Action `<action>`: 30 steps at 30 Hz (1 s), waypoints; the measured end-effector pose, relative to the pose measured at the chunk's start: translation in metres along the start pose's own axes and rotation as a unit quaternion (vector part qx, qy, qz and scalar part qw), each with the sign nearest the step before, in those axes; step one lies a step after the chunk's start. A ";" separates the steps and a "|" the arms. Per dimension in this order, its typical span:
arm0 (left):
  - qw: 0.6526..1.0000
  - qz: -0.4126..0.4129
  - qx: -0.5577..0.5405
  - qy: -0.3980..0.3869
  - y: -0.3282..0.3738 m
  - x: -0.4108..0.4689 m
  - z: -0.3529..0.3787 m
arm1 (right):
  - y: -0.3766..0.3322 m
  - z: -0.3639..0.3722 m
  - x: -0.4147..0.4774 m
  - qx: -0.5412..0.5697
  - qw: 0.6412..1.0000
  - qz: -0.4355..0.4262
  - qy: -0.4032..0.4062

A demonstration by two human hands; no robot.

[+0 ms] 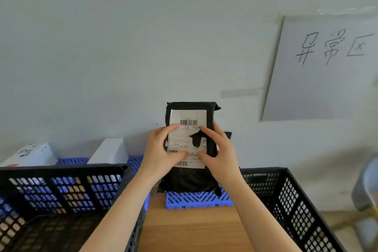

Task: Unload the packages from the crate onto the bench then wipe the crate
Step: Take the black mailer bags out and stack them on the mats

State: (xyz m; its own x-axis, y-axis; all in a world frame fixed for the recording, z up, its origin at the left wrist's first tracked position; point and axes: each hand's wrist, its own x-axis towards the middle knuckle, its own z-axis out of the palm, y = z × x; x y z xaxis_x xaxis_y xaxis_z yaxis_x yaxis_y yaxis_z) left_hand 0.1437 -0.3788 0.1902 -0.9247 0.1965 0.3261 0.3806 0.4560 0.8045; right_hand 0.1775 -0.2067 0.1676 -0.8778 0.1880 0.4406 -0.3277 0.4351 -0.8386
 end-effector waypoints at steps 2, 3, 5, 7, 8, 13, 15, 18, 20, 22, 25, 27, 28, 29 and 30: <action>1.000 0.004 -0.009 -0.025 -0.005 0.016 0.027 | 0.020 -0.016 0.006 0.002 1.000 0.014 0.025; 0.999 0.000 -0.019 -0.042 -0.008 0.025 0.041 | 0.031 -0.024 0.010 -0.005 0.999 0.026 0.038; 0.996 -0.005 -0.042 -0.077 -0.015 0.043 0.071 | 0.055 -0.037 0.020 -0.024 0.996 0.059 0.063; 0.993 -0.005 -0.052 -0.104 -0.027 0.062 0.101 | 0.085 -0.045 0.033 -0.028 0.991 0.097 0.084; 0.992 -0.005 -0.054 -0.115 -0.034 0.070 0.115 | 0.099 -0.048 0.041 -0.030 0.989 0.117 0.088; 0.986 -0.029 -0.051 -0.154 -0.074 0.111 0.173 | 0.172 -0.047 0.078 -0.045 0.976 0.203 0.063; 0.985 -0.045 -0.049 -0.158 -0.089 0.124 0.194 | 0.200 -0.043 0.090 -0.045 0.971 0.231 0.052; 0.983 -0.084 -0.047 -0.153 -0.111 0.141 0.224 | 0.234 -0.037 0.111 -0.057 0.964 0.260 0.030; 0.982 -0.104 -0.044 -0.149 -0.123 0.150 0.239 | 0.253 -0.032 0.121 -0.066 0.958 0.277 0.015; 0.980 -0.121 -0.039 -0.150 -0.134 0.158 0.250 | 0.269 -0.028 0.129 -0.075 0.955 0.288 -0.005; 0.979 -0.139 -0.033 -0.145 -0.148 0.167 0.260 | 0.287 -0.021 0.139 -0.081 0.950 0.299 -0.027; 0.979 -0.144 -0.031 -0.138 -0.154 0.171 0.264 | 0.294 -0.017 0.145 -0.087 0.949 0.301 -0.041; 0.979 -0.147 -0.030 -0.135 -0.156 0.173 0.266 | 0.297 -0.015 0.148 -0.090 0.948 0.300 -0.046; 0.979 -0.150 -0.030 -0.133 -0.158 0.174 0.267 | 0.299 -0.013 0.150 -0.091 0.948 0.300 -0.049; 0.979 -0.155 -0.031 -0.132 -0.159 0.176 0.267 | 0.301 -0.011 0.152 -0.090 0.949 0.299 -0.051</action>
State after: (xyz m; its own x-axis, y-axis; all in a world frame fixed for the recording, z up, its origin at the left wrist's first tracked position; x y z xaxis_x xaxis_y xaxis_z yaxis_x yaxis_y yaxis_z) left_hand -0.0768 -0.1851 -0.0133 -0.9579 0.2780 -0.0712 0.0733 0.4770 0.8758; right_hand -0.0504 -0.0376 -0.0143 -0.9205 0.3658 -0.1377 0.2963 0.4235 -0.8561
